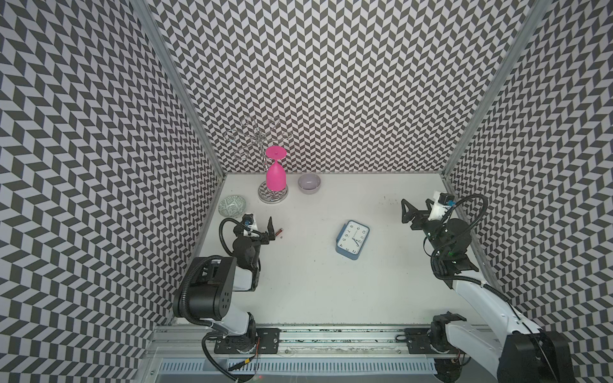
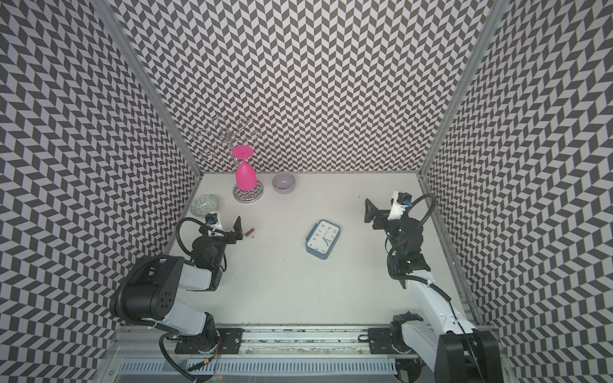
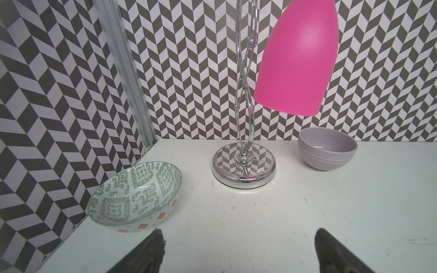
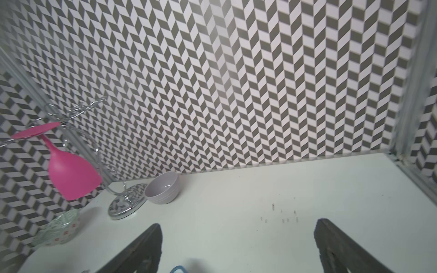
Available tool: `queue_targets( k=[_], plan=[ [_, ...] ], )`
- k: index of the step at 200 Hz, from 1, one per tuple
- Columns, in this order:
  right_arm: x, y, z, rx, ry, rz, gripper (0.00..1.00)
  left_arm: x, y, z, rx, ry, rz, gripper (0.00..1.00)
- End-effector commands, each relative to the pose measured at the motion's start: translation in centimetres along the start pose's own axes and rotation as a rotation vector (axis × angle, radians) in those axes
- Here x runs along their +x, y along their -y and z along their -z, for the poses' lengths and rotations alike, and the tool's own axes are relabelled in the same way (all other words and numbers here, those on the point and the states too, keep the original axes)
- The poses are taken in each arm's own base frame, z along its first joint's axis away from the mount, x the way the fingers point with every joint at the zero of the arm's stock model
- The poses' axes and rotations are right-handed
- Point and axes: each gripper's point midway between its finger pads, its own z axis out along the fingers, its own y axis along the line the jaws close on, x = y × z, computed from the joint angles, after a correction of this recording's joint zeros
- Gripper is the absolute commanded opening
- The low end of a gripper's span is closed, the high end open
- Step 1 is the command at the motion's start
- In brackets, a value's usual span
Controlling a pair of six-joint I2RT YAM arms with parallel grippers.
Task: Insert the battery into the alarm
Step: Adjust the alarm at the center of the board.
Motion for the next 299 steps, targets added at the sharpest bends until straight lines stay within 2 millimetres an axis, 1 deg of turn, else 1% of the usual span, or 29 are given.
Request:
queue_targets(
  k=[1,46,60,71,85,91,103,114,125,136,144,150,160,169,182,192,200,206,228,254,271,285,299],
  plan=[
    [3.0,-3.1,0.2,-0.144,-0.155,-0.132,0.99,-0.4,0.0,-0.2,-0.003,0.012,-0.007,0.99],
    [7.9,-6.7,0.3,-0.181,-0.327,-0.174,0.98,-0.4,0.0,-0.2,-0.003,0.012,-0.006,0.99],
    [9.7,-7.5,0.2,-0.194,-0.371,-0.193,0.91,-0.4,0.0,-0.2,-0.003,0.012,-0.006,0.99],
    [11.1,-7.6,-0.2,-0.192,-0.409,-0.211,0.84,-0.4,-0.1,-0.2,-0.004,0.013,-0.006,0.99],
    [12.8,-7.7,-0.7,-0.193,-0.467,-0.226,0.80,-0.6,-0.1,-0.1,-0.012,0.021,-0.009,0.99],
    [13.5,-7.8,-1.0,-0.191,-0.495,-0.228,0.76,-0.8,-0.1,0.0,-0.024,0.024,-0.013,0.99],
    [14.5,-7.6,-1.4,-0.180,-0.529,-0.237,0.70,-1.8,0.2,0.6,-0.047,0.049,-0.033,0.99],
    [15.1,-7.4,-1.8,-0.173,-0.536,-0.245,0.67,-2.9,-0.1,1.2,-0.109,0.063,-0.040,0.99],
    [15.6,-7.3,-2.3,-0.169,-0.547,-0.243,0.65,-4.1,0.4,1.7,-0.133,0.072,-0.072,0.99],
    [16.4,-7.1,-2.9,-0.162,-0.569,-0.238,0.64,-5.6,1.6,2.0,-0.139,0.100,-0.120,0.99],
    [17.1,-7.0,-3.4,-0.156,-0.595,-0.233,0.60,-6.9,2.4,2.6,-0.155,0.131,-0.143,0.99],
    [17.5,-7.0,-3.8,-0.160,-0.611,-0.229,0.59,-7.8,3.4,2.9,-0.138,0.161,-0.152,0.99],
    [18.1,-7.2,-4.3,-0.168,-0.634,-0.227,0.59,-9.0,5.8,3.2,-0.067,0.197,-0.152,0.99],
    [18.4,-7.2,-4.6,-0.169,-0.645,-0.229,0.58,-9.7,8.5,3.1,0.021,0.206,-0.151,0.99],
    [19.0,-7.1,-4.9,-0.168,-0.663,-0.236,0.56,-9.8,12.8,2.7,0.161,0.184,-0.149,0.99],
    [19.6,-7.0,-5.0,-0.162,-0.679,-0.244,0.54,-9.3,15.9,2.6,0.263,0.157,-0.160,0.99],
    [20.1,-6.8,-5.1,-0.155,-0.693,-0.246,0.52,-8.8,17.9,2.6,0.316,0.133,-0.158,0.99],
    [20.5,-6.7,-5.1,-0.150,-0.703,-0.246,0.52,-8.5,18.9,2.5,0.339,0.110,-0.141,0.99],
    [21.5,-6.2,-5.1,-0.134,-0.731,-0.238,0.51,-6.7,21.4,2.4,0.436,0.007,-0.047,0.99],
    [22.3,-6.3,-5.2,-0.153,-0.754,-0.226,0.49,-6.0,24.2,4.2,0.629,-0.023,0.046,0.99],
    [22.3,-6.4,-5.4,-0.165,-0.763,-0.210,0.45,-5.8,25.2,4.0,0.664,-0.069,0.134,0.99],
    [22.6,-6.5,-5.5,-0.173,-0.786,-0.185,0.41,-5.1,24.8,3.0,0.607,-0.142,0.218,0.99],
    [22.9,-6.6,-5.5,-0.184,-0.807,-0.163,0.35,-5.2,25.0,2.7,0.610,-0.156,0.255,0.99]
  ],
)
